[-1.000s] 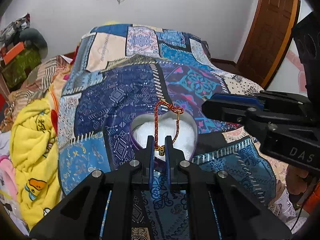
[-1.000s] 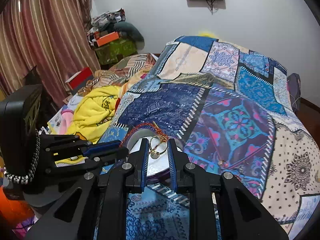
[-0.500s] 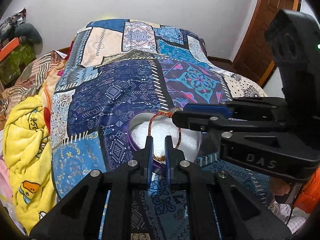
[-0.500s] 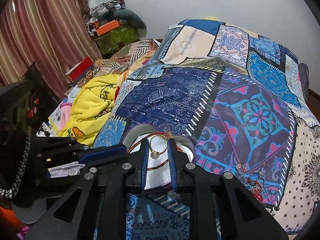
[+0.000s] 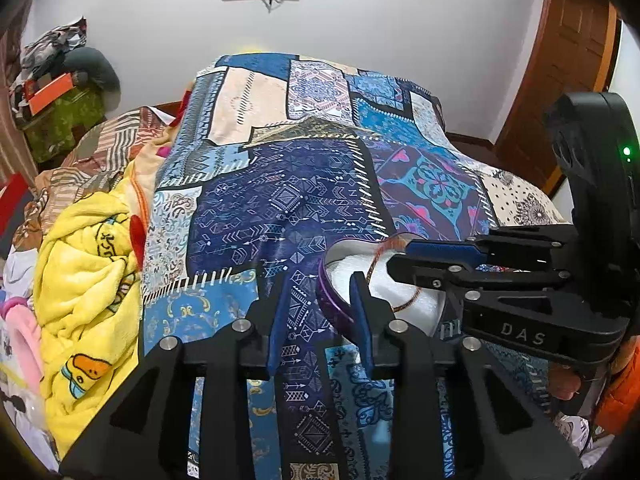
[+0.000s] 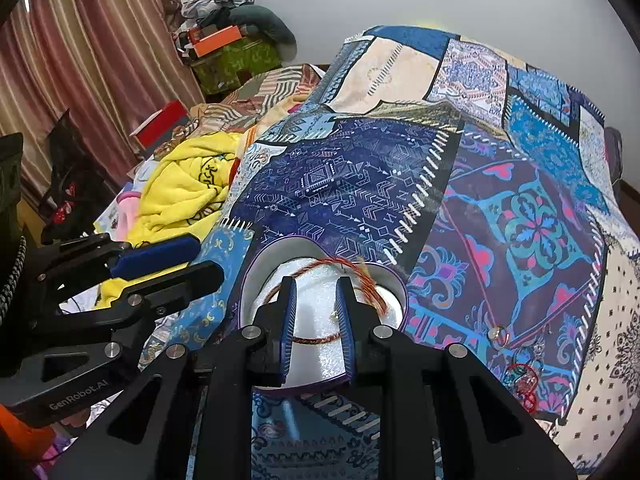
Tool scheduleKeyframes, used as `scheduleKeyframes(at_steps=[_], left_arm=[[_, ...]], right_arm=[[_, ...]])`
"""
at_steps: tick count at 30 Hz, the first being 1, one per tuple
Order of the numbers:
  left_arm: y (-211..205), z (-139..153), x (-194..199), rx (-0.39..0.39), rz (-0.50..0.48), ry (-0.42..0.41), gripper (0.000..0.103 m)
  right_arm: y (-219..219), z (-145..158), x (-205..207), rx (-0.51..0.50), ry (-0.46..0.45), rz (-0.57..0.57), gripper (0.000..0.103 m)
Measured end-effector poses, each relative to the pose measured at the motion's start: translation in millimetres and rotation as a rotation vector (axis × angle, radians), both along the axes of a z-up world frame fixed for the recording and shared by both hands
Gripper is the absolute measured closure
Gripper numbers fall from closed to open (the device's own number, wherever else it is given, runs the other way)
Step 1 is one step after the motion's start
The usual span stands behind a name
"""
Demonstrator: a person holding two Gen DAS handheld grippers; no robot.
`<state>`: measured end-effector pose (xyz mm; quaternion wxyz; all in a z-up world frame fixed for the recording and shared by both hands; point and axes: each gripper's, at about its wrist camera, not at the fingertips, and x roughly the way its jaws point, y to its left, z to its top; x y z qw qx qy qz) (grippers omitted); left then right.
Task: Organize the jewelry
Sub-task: 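Open both tools to drop the bracelet and ring into the tin, then withdraw both tools from the tin toward the remaining jewelry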
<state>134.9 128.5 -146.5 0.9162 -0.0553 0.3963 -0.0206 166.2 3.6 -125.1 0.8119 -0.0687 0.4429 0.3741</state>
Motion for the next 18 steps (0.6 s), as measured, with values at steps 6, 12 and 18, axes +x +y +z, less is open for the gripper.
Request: scheduleKeyframes(at_steps=[6,12,18], left_arm=[[-3,4,-3,0.010,0.008,-0.006,0.072],[-12,14,-8,0.012,0.011,-0.021,0.068],[-28,24,-13,0.012,-0.004,-0.032,0.068]], right_arm=[[-6,14,-7,-0.007,-0.054,-0.016,0.078],[-20,33,-18,-0.012,-0.131,-0.048,0.072],[-41,44,-25,-0.014,-0.176,-0.092,0.070]])
